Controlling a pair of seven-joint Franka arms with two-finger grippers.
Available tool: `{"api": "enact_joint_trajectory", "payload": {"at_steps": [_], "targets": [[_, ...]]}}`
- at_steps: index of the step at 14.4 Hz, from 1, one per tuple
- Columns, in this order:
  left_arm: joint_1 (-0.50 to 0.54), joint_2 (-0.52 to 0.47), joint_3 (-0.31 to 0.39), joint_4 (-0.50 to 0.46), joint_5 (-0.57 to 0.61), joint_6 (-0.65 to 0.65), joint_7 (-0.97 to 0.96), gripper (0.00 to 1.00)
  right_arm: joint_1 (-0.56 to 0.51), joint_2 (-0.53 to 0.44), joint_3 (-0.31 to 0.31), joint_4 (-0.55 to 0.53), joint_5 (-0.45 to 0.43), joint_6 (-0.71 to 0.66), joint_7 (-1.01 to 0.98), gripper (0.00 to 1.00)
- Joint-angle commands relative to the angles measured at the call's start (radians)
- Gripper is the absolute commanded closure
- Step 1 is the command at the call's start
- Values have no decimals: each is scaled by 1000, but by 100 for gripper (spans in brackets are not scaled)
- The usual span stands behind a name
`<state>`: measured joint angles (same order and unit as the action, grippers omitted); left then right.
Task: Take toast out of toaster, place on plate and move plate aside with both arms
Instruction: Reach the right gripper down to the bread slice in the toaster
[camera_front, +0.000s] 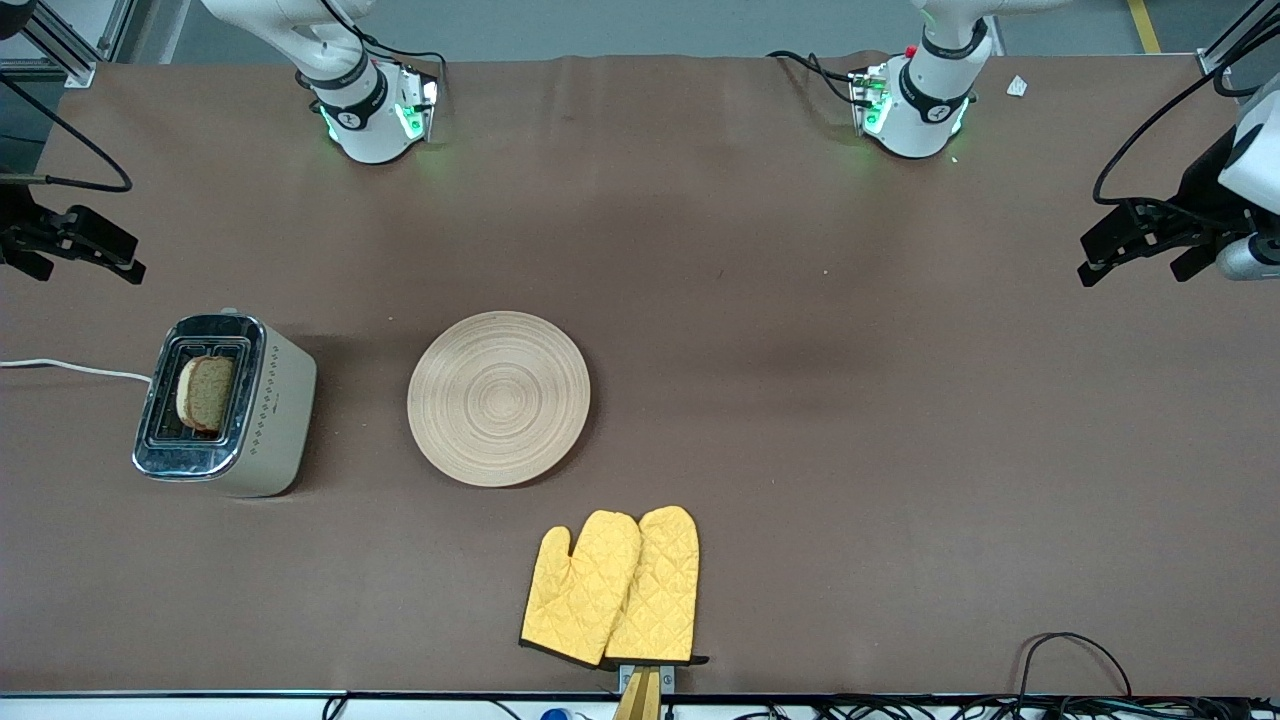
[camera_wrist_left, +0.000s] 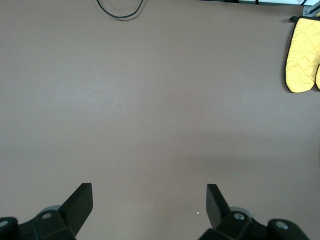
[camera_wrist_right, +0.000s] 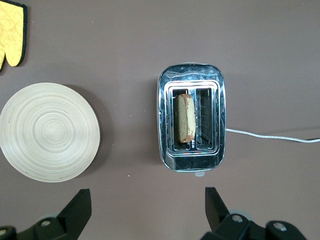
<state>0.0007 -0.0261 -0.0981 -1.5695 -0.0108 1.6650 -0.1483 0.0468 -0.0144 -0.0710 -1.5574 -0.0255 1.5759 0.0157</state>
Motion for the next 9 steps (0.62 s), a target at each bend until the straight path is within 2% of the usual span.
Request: {"api": "enact_joint_trajectory", "payload": {"at_steps": [1, 4, 5, 7, 9], "targets": [[-4, 14, 1, 36, 11, -25, 3, 0, -11, -4, -1, -7, 6, -4, -7, 0], [-2, 18, -2, 42, 6, -27, -10, 0, -21, 11, -7, -10, -22, 9, -7, 0], [-1, 20, -2, 42, 6, -27, -10, 0, -45, 51, -7, -10, -49, 18, -7, 0], [-2, 20, -2, 39, 5, -27, -10, 0, -91, 152, -4, -44, -47, 108, -8, 0], [-5, 20, -2, 39, 6, -27, -13, 0, -87, 174, -4, -99, -48, 205, -8, 0]]}}
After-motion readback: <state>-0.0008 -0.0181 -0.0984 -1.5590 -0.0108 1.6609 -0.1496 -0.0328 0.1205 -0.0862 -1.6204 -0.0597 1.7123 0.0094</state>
